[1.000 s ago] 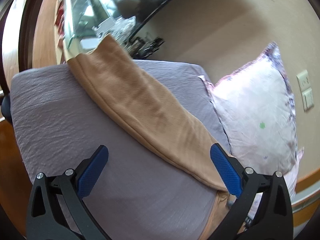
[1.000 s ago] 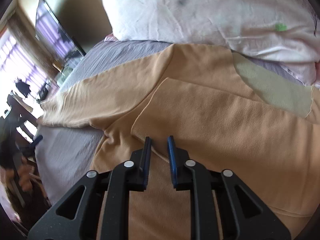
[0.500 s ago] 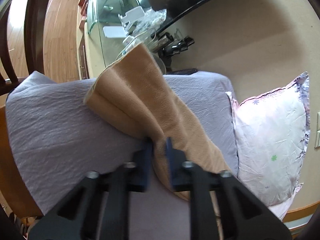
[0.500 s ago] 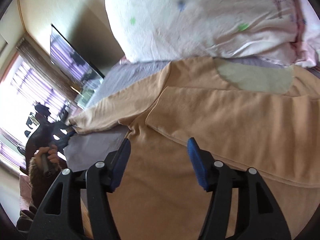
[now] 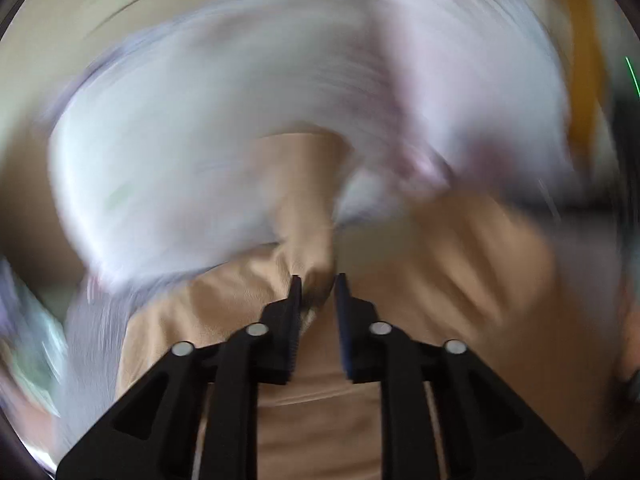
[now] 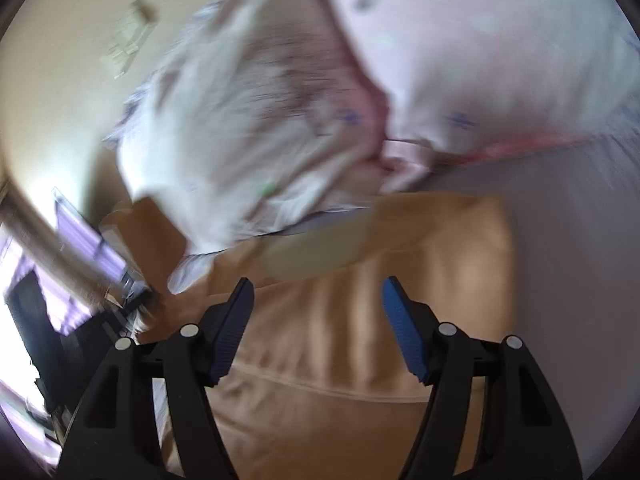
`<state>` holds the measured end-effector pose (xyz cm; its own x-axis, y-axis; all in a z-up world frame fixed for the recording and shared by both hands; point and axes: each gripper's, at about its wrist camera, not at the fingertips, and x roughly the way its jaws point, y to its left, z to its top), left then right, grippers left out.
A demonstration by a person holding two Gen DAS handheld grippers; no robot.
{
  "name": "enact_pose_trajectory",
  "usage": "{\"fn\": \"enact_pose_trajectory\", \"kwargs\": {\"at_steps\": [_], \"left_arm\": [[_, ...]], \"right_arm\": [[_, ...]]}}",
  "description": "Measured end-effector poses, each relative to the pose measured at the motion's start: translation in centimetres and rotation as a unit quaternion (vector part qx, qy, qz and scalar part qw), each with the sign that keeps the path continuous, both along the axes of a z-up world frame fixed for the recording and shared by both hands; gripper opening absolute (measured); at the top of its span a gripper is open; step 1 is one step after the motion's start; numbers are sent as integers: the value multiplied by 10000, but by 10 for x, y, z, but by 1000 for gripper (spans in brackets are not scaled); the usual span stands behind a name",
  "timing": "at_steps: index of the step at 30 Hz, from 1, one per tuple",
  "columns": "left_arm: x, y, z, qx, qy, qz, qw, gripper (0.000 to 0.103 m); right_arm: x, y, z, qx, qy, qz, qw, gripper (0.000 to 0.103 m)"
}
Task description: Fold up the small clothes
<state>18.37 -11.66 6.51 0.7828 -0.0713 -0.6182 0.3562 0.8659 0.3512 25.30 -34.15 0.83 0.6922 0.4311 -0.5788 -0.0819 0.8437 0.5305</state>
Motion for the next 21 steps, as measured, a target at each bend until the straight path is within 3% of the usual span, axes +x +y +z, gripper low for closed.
{"fn": "enact_pose_trajectory", "kwargs": {"at_steps": [2,3,4,5,7,8,12,15,17,21], "left_arm": [[-31,-57,-49,1404,-535,-467,9876,20],[-46,-66,-60,1692,-760,-613,9807,20],[-55,-66,-63,1759,-834,-703,9783,29],[-69,-60,-63,1676,-809,-792,9793,45],[-84,-37,-53,1344,-713,-745,9855,63],[-90,-21,-47,1179,-678,-665,9885,66],[-102,44,-37,710,-218,-102,9972,70],[-103,91,-42,373,227,533,9976,70],[-103,112,-44,249,351,824,9957,70],[-105,134,-59,71,663,1134,9913,70]], "right_arm": [[8,-13,-16,142,281,-85,9995,65],[10,-16,-20,183,360,-82,9992,59],[12,-18,-26,199,461,-44,9987,51],[15,-18,-29,172,539,34,9984,48],[18,-9,-34,42,597,178,9981,40],[21,-2,-35,-79,642,294,9975,39],[34,28,-40,-563,769,523,9941,36],[40,53,-49,-990,839,679,9892,18],[35,67,-49,-1420,659,683,9853,6],[17,72,-28,-1717,29,481,9840,4]]}}
